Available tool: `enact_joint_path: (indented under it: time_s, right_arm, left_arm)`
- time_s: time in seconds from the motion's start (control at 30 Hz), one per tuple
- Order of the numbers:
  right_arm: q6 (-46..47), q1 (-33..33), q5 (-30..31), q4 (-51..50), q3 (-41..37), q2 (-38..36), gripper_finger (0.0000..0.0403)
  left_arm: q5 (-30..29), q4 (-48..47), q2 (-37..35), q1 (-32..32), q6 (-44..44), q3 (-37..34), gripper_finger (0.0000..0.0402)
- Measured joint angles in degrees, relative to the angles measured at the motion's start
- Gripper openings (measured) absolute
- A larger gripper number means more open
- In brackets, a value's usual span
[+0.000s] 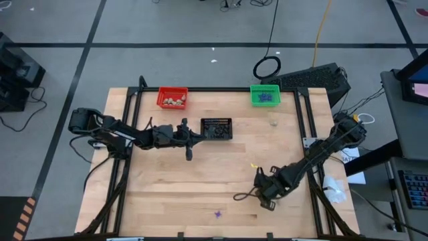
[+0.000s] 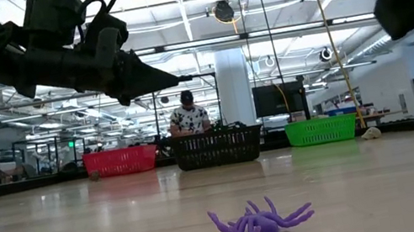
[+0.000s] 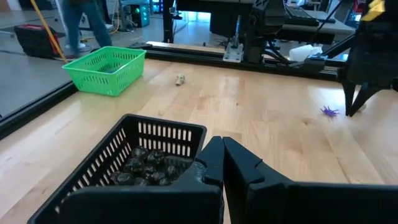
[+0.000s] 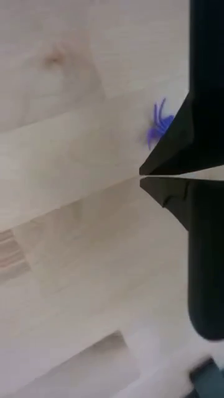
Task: Sort Halloween decoration
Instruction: Put the white skull toy into the orange bin
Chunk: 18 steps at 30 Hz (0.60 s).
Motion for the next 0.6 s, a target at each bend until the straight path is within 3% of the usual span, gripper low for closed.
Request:
enact_joint_path:
  time_s: [0.2, 0.43, 0.6]
  right_arm:
    - [6.58, 1.86, -9.10, -4.48, 4.20, -0.57, 0.0067]
    - [30.65, 5.84, -11.90, -6.32, 3.16, -0.57, 0.0167]
    - [40.53, 6.65, -12.05, -5.91, 0.11, -0.57, 0.0199]
  left_arm:
    - [0.00, -0.24, 0.00, -0.07, 0.00, 0.00, 0.0000]
    - [0.45, -0.45, 0.00, -0.17, -0.87, 0.00, 0.0000]
    - [0.48, -0.48, 0.00, -0.37, -1.57, 0.00, 0.0000]
